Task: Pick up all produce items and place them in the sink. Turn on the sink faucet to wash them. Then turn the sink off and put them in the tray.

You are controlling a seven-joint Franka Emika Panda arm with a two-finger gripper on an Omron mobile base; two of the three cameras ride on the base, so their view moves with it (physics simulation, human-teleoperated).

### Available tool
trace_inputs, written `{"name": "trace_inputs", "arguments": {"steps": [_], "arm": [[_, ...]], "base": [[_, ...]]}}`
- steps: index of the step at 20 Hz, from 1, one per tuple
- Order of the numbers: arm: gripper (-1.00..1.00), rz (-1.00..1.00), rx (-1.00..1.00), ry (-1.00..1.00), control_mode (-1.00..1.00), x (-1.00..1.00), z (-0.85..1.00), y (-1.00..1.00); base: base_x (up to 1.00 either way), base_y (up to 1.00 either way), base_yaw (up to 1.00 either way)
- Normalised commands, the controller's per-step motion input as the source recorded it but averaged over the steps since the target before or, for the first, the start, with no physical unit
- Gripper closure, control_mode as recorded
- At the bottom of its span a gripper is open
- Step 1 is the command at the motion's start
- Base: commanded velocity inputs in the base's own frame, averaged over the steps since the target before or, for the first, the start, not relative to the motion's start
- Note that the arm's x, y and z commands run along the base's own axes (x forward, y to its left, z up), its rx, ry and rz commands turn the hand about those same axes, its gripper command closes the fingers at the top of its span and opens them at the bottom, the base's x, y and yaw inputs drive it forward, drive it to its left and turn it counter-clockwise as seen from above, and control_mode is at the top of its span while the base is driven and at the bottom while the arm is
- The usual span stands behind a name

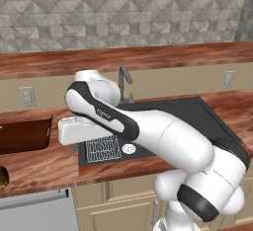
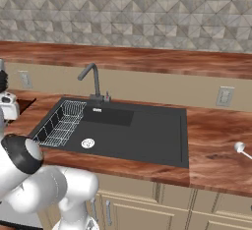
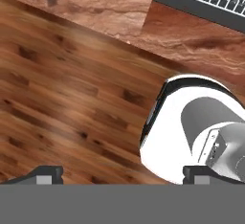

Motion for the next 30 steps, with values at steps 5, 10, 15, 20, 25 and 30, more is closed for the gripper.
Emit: {"name": "trace_inputs", "arguments": {"steps": [5,10,15,20,25,30], "arm": [[-1.0,0.05,0.0,0.09,-1.0,0.28,-0.03,1.0],[-1.0,0.09,0.0,0.13,-1.0,0.31,-0.33,1.0],[-1.0,0.08,0.0,-0.01,-1.0,0.26,-0.38,1.0],[-1.0,0.0,0.0,-0.01,-1.0,0.62,-0.23,0.88],[-1.0,-0.01,0.0,0.02,-1.0,0.62,-0.08,0.91],[-1.0,-0.11,-0.04,0.05,-1.0,0.66,0.0,0.76]], "base": [[0.0,0.0,0.0],[0.0,0.0,0.0],[0.0,0.0,0.0],[0.0,0.0,0.0],[0.0,0.0,0.0],[0.0,0.0,0.0]]}}
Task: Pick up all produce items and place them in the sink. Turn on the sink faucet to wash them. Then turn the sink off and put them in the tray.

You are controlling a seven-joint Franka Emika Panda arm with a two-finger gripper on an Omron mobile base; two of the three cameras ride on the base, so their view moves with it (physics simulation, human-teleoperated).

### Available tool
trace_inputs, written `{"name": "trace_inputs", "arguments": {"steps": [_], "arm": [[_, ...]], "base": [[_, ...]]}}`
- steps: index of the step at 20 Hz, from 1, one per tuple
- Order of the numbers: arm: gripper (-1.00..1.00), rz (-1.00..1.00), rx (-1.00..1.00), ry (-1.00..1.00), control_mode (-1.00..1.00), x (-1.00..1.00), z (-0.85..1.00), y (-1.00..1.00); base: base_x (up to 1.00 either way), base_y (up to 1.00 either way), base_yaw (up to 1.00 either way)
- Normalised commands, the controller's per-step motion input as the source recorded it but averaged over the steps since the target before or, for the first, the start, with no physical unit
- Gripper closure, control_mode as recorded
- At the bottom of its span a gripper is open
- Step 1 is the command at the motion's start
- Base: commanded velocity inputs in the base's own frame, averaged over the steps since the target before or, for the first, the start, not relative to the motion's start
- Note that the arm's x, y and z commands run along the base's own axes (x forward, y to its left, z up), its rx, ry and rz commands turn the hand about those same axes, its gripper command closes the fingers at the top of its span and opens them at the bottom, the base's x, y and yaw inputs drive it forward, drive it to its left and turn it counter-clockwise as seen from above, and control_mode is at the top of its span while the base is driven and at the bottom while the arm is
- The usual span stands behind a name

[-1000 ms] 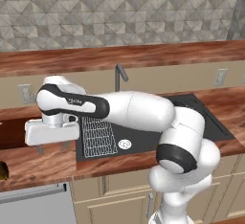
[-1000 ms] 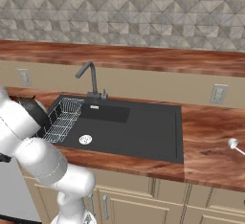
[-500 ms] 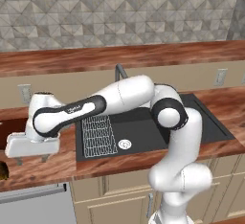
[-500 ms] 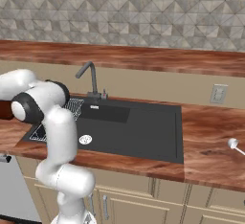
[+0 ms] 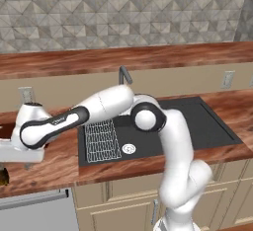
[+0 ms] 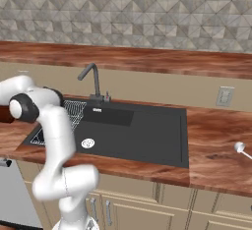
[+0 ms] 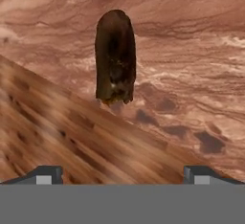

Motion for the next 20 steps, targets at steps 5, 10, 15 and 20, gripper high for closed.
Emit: {"name": "trace_inputs", "arguments": {"steps": [5,10,15,20], "arm": [[-1.0,-0.01,-0.03,0.0,-1.0,0.7,-0.1,0.31],[-1.0,0.0,-0.02,0.0,-1.0,0.37,-0.49,0.42],[-1.0,0.0,0.0,0.0,-1.0,0.21,-0.53,0.29],[-1.0,0.0,0.0,0.0,-1.0,0.01,-0.24,0.0]], "base": [[0.0,0.0,0.0],[0.0,0.0,0.0],[0.0,0.0,0.0],[0.0,0.0,0.0]]}}
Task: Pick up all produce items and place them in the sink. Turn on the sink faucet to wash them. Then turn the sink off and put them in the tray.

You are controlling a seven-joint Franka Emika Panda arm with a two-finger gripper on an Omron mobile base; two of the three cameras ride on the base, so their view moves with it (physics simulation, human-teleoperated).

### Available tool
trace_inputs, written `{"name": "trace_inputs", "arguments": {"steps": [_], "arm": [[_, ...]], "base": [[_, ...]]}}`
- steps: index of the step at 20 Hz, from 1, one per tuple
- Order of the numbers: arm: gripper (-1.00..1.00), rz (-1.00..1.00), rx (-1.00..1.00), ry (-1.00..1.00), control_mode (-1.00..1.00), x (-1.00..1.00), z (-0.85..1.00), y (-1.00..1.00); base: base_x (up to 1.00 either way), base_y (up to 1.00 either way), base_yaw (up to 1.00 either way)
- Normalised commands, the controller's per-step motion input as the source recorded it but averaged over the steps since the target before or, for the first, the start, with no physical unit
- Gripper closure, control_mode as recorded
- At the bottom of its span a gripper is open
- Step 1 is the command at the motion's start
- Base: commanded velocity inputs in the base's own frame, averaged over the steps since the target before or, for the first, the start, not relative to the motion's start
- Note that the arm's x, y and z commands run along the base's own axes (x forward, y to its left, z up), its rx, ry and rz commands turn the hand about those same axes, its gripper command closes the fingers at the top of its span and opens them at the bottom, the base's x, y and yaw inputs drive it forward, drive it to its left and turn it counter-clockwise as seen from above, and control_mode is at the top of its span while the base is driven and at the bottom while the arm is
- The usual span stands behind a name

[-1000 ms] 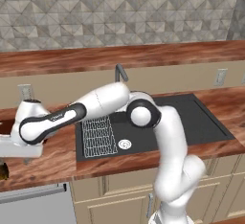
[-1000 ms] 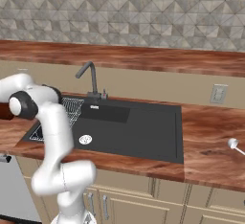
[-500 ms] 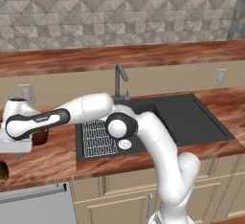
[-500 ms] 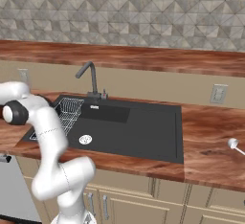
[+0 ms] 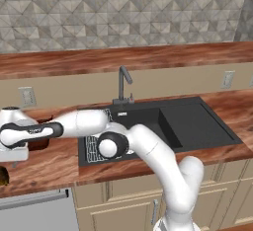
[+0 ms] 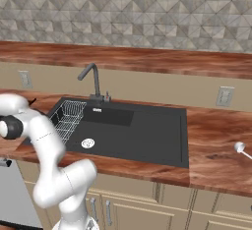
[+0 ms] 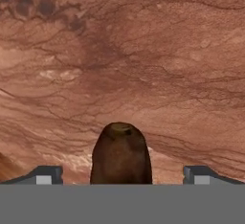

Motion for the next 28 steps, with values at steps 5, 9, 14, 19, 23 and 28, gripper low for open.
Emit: {"name": "trace_inputs", "arguments": {"steps": [5,9,14,19,23,28], "arm": [[-1.0,0.0,0.0,0.0,-1.0,-0.13,-0.08,-0.17],[-1.0,0.0,0.0,0.0,-1.0,-0.39,0.0,-0.43],[-1.0,0.0,0.0,0.0,-1.0,-0.46,-0.15,-0.39],[-1.0,0.0,0.0,0.0,-1.0,-0.42,-0.62,-0.12],[-1.0,0.0,0.02,0.0,-1.0,-0.05,-0.82,0.0],[-1.0,-0.02,0.04,0.0,-1.0,0.07,-0.61,0.06]], "base": [[0.0,0.0,0.0],[0.0,0.0,0.0],[0.0,0.0,0.0],[0.0,0.0,0.0],[0.0,0.0,0.0],[0.0,0.0,0.0]]}}
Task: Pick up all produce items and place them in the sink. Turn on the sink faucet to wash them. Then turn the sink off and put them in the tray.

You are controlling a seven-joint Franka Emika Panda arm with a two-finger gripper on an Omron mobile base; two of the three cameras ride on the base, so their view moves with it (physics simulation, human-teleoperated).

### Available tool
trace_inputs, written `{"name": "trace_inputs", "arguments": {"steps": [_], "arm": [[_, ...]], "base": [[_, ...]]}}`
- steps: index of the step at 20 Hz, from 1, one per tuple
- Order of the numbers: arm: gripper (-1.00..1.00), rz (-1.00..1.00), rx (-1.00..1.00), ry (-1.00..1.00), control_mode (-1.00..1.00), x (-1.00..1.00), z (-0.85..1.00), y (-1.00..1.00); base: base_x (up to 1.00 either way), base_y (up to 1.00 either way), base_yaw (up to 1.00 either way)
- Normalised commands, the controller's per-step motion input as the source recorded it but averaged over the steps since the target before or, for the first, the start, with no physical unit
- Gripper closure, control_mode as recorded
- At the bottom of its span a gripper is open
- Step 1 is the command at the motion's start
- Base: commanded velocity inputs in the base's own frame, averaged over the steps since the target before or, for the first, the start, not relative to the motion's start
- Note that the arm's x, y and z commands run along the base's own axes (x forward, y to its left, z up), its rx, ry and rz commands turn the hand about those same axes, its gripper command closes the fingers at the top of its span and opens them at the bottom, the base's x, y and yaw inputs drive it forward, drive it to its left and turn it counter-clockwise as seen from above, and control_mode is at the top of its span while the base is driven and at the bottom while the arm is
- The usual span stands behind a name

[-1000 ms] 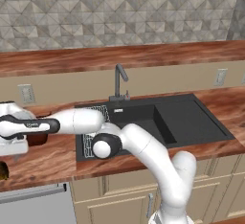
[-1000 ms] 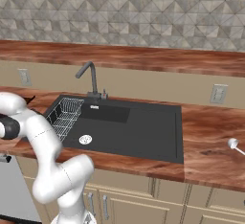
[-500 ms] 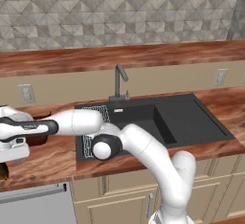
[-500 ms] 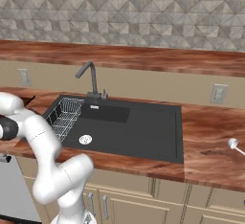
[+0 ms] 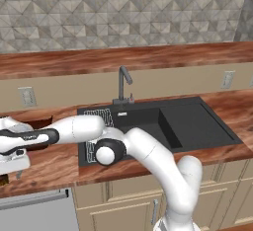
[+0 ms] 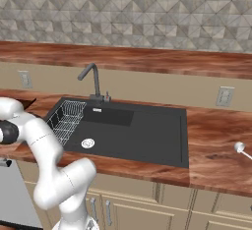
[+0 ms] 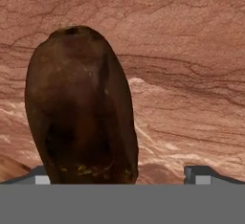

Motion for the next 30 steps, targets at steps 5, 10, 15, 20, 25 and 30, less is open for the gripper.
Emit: {"name": "trace_inputs", "arguments": {"steps": [5,10,15,20,25,30], "arm": [[1.0,-0.01,0.01,0.0,-1.0,0.04,-0.34,0.12],[1.0,0.01,0.01,0.0,-1.0,0.0,-0.06,-0.21],[1.0,0.05,0.05,0.0,-1.0,0.0,0.29,-0.91],[1.0,0.11,0.01,-0.07,-1.0,-0.12,0.5,-1.0],[1.0,0.14,0.0,-0.12,-1.0,-0.33,0.32,-1.0],[1.0,0.12,0.0,-0.07,-1.0,-0.29,0.19,-1.0]], "base": [[0.0,0.0,0.0],[0.0,0.0,0.0],[0.0,0.0,0.0],[0.0,0.0,0.0],[0.0,0.0,0.0],[0.0,0.0,0.0]]}}
